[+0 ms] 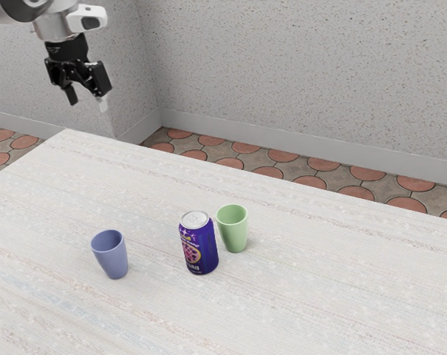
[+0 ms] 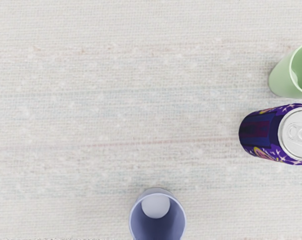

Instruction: Place the left cup onto the right cup

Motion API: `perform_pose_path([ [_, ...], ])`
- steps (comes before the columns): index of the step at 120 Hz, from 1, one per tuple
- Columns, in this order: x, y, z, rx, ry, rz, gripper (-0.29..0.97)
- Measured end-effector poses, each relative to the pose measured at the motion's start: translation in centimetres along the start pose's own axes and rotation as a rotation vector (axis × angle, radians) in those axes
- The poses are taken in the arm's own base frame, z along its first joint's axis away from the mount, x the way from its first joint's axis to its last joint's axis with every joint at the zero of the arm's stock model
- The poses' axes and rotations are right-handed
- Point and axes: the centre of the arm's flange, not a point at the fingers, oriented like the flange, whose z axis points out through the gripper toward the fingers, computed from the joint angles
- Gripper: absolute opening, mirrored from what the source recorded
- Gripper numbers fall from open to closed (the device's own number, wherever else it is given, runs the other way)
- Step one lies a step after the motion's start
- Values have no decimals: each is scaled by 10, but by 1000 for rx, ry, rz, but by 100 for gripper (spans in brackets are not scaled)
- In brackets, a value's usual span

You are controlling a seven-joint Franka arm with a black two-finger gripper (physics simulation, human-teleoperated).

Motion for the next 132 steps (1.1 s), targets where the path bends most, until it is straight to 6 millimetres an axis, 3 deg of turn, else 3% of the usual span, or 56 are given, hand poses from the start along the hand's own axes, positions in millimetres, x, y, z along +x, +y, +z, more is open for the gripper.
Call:
perform_pose_path([
  [32, 3, -4, 5, -5, -7, -60, 66],
  [62, 33, 28, 68, -5, -86, -23, 66],
  [72, 36, 26, 93, -7, -104, -29, 66],
  [97, 51, 22, 136, -8, -110, -40, 66],
  [132, 69, 10, 181, -5, -98, -112, 66],
])
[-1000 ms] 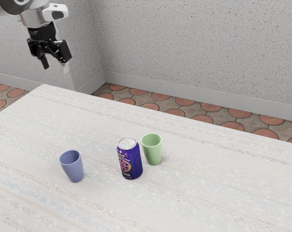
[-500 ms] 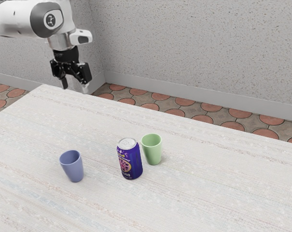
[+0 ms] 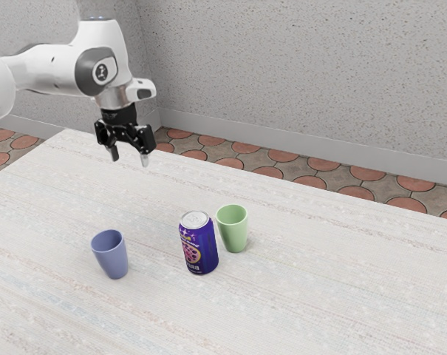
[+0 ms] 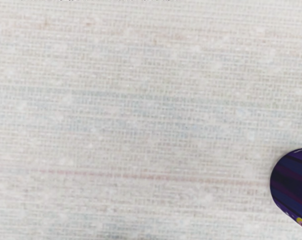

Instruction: Place the left cup onto the right cup

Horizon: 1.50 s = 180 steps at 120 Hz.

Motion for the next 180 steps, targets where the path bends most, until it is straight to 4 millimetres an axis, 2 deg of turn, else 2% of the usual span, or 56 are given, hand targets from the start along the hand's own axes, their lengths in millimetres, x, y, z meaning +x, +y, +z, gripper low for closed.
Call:
perform_pose_path([
  [10, 7, -9, 8, 2, 14, -37, 66],
  [24, 10, -15, 10, -10, 30, -113, 66],
  [33, 9, -19, 9, -29, 22, -185, 66],
  [47, 6, -39, 12, -69, -5, -317, 66],
  [72, -1, -60, 16, -82, -29, -456, 66],
  [91, -16, -64, 33, -87, -47, -527, 66],
  [108, -24, -78, 49, -90, -44, -599, 66],
  [137, -25, -83, 76, -89, -24, -669, 66],
  [167, -24, -93, 77, -92, 7, -724, 66],
  [180, -39, -93, 85, -95, 4, -742, 66],
])
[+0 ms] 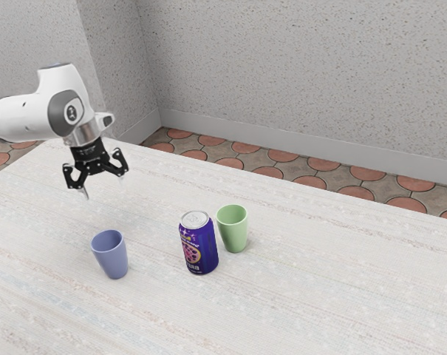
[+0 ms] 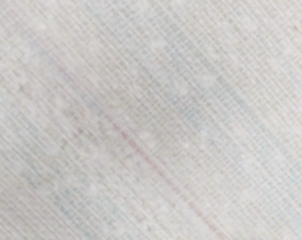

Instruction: Place the left cup onto the right cup

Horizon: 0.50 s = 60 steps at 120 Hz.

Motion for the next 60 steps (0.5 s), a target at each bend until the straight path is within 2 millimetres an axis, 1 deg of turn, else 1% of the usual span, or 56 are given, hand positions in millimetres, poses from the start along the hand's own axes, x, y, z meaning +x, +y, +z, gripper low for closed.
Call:
perform_pose_path([
  [12, -9, -6, 0, -8, 7, -11, 66],
  [35, -27, -16, -7, -22, 22, -23, 66],
  [60, -48, -22, -3, -13, 10, -38, 66],
])
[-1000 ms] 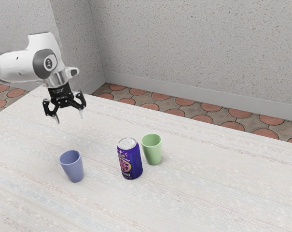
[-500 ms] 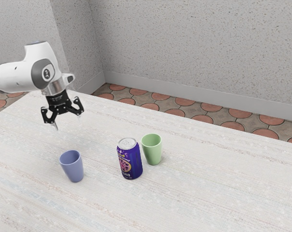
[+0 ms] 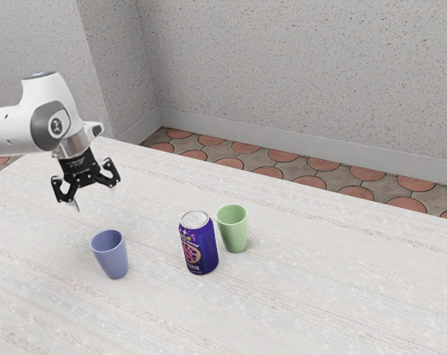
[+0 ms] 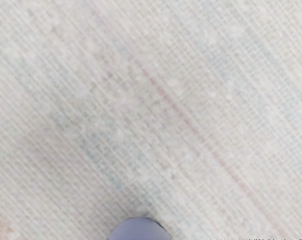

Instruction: Place the left cup onto the right cup

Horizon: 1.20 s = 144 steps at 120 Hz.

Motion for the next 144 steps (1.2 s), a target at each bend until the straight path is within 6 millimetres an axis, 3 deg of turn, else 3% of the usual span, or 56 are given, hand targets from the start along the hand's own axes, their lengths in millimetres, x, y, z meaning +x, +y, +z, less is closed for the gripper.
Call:
perform_pose_path([
  [60, -47, 25, 24, 57, -29, -27, 66],
  [109, -51, 41, 53, 107, -47, -51, 66],
  [144, -52, 50, 58, 96, -28, -37, 66],
])
